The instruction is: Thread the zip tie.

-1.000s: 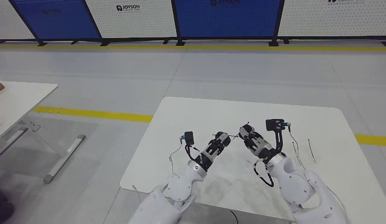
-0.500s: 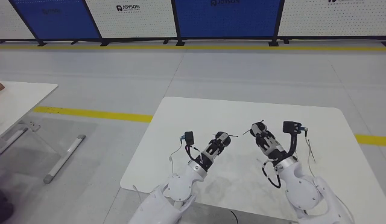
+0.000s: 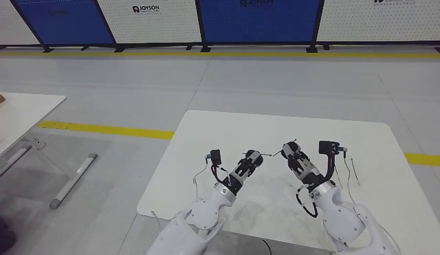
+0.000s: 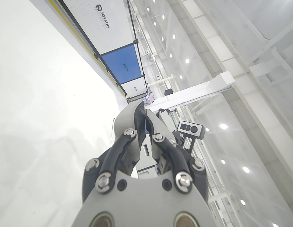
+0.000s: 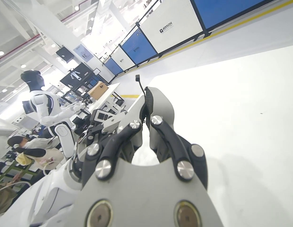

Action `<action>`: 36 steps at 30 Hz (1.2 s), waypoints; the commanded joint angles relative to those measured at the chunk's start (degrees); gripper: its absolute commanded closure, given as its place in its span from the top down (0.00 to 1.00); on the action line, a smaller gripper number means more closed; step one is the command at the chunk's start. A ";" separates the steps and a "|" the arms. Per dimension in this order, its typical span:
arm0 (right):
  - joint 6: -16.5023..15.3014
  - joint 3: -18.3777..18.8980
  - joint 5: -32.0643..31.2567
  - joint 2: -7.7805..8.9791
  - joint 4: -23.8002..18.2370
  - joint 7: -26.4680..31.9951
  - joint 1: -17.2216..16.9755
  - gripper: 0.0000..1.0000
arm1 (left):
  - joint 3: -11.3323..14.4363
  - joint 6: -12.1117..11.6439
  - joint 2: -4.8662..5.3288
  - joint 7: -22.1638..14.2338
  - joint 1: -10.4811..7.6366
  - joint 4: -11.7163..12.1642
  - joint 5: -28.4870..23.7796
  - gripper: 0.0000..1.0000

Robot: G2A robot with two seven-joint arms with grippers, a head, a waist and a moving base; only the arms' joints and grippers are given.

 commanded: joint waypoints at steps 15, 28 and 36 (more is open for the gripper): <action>0.59 -0.76 -0.43 -0.83 2.25 0.12 1.27 0.00 | 0.00 0.00 0.00 0.00 0.00 0.00 0.00 0.00; -1.82 -1.56 1.42 -1.62 4.10 -1.79 1.37 0.00 | 0.00 0.00 0.00 0.00 0.00 0.00 0.00 0.00; -1.97 -2.87 0.14 -2.27 6.21 -3.71 2.20 0.00 | 0.00 0.00 0.00 0.00 0.00 0.00 0.00 0.00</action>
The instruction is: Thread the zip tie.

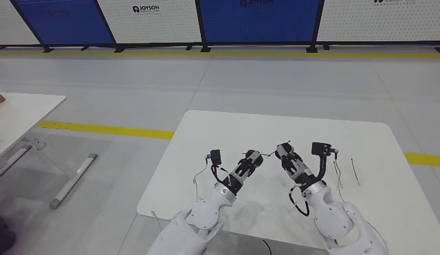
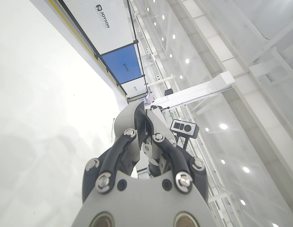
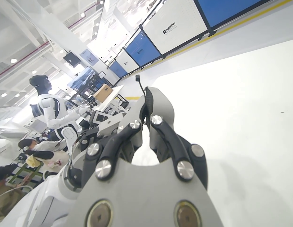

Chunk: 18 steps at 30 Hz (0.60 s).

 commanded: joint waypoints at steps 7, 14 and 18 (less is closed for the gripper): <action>-0.19 2.18 -0.86 0.16 -2.11 -1.40 -1.77 0.00 | 0.00 0.00 0.00 0.00 0.00 0.00 0.00 0.00; 0.41 2.38 -1.11 -0.02 -2.17 -0.37 -1.82 0.00 | 0.00 0.00 0.00 0.00 0.00 0.00 0.00 0.00; 0.31 2.47 -1.04 -0.14 -2.19 -0.17 -1.74 0.00 | 0.00 0.00 0.00 0.00 0.00 0.00 0.00 0.00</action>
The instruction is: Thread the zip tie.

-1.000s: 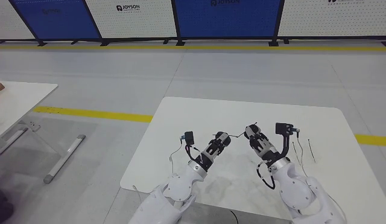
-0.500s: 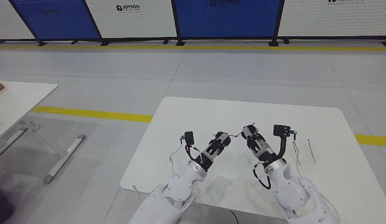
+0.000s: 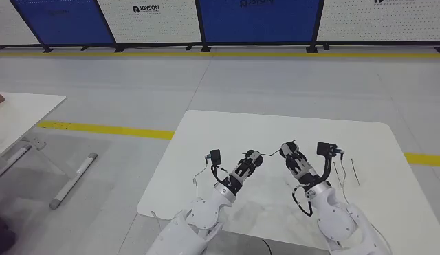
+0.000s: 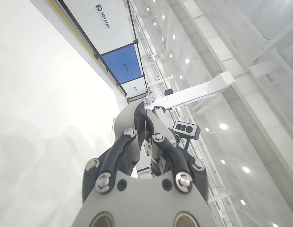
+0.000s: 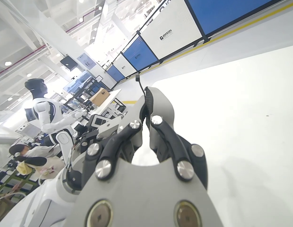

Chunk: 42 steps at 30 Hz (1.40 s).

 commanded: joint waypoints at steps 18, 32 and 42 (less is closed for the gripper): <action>-0.05 0.82 -0.26 -0.37 -0.42 1.12 -0.54 0.00 | 0.00 0.00 0.00 0.00 0.00 0.00 0.00 0.00; 0.09 -0.03 0.07 -0.94 0.99 1.85 0.06 0.00 | 0.00 0.00 0.00 0.00 0.00 0.00 0.00 0.00; -0.14 -1.94 2.05 -1.83 3.66 1.14 1.23 0.00 | 0.00 0.00 0.00 0.00 0.00 0.00 0.00 0.00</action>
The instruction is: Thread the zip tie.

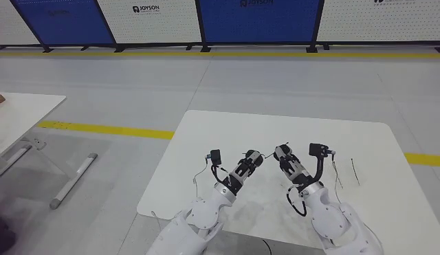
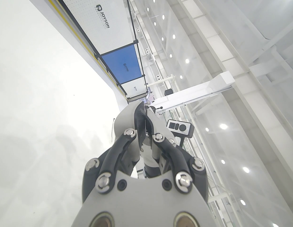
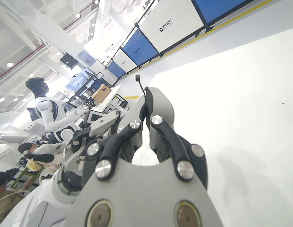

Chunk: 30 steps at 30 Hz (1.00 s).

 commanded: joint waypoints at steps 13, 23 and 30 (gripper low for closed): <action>-1.83 1.15 1.87 -0.36 -0.43 -2.11 -0.91 0.00 | -0.47 0.03 -0.64 0.34 -0.58 0.53 -8.77 0.00; -1.71 2.13 2.23 -0.51 -1.87 -3.38 -2.09 0.00 | 0.28 -0.43 -1.20 1.45 -1.02 1.12 -9.46 0.00; 0.03 2.52 -0.96 -0.69 -3.05 -6.76 -2.75 0.00 | 0.60 -1.24 -1.38 2.81 -1.18 1.49 -6.41 0.00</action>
